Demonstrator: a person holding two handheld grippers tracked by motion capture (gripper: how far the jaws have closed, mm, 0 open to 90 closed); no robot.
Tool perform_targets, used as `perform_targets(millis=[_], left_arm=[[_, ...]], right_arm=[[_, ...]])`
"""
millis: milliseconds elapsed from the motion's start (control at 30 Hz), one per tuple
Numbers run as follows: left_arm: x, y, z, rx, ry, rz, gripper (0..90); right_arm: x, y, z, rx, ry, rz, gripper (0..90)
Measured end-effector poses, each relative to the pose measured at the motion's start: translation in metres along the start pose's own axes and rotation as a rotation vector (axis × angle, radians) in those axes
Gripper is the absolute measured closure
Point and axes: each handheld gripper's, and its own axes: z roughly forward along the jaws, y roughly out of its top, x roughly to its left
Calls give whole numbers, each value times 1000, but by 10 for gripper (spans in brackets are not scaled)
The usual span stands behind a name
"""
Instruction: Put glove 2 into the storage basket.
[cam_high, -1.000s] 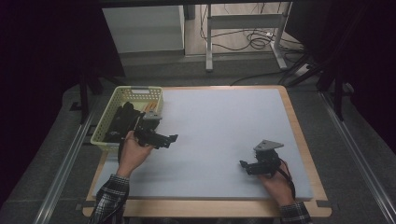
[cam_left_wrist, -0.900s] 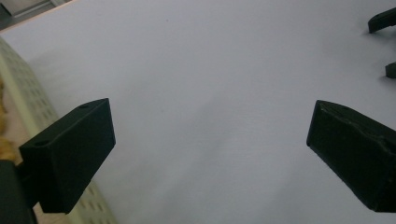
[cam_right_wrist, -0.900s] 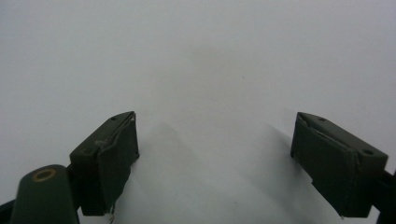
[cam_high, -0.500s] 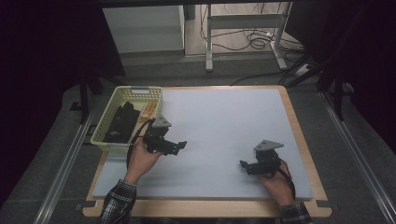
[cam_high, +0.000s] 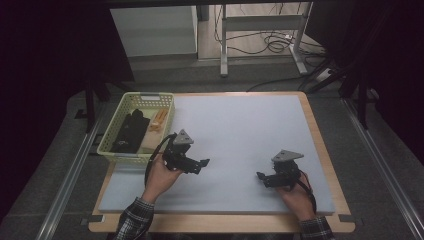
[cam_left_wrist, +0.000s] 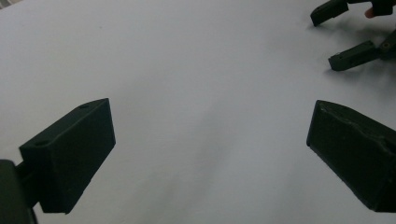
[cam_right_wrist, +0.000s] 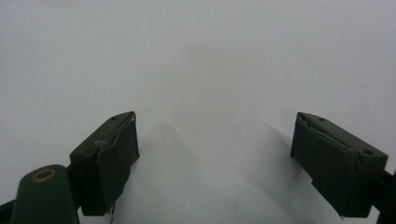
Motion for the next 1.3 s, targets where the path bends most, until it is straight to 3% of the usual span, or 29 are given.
perform_targets(millis=[533,1300], left_arm=[[-27,-15,21,24,-31,43,14],[-23,-53,38,86,-31,29,15]], right_arm=[[0,0,0,-1,1,-1,147],[0,0,0,0,0,0,147]])
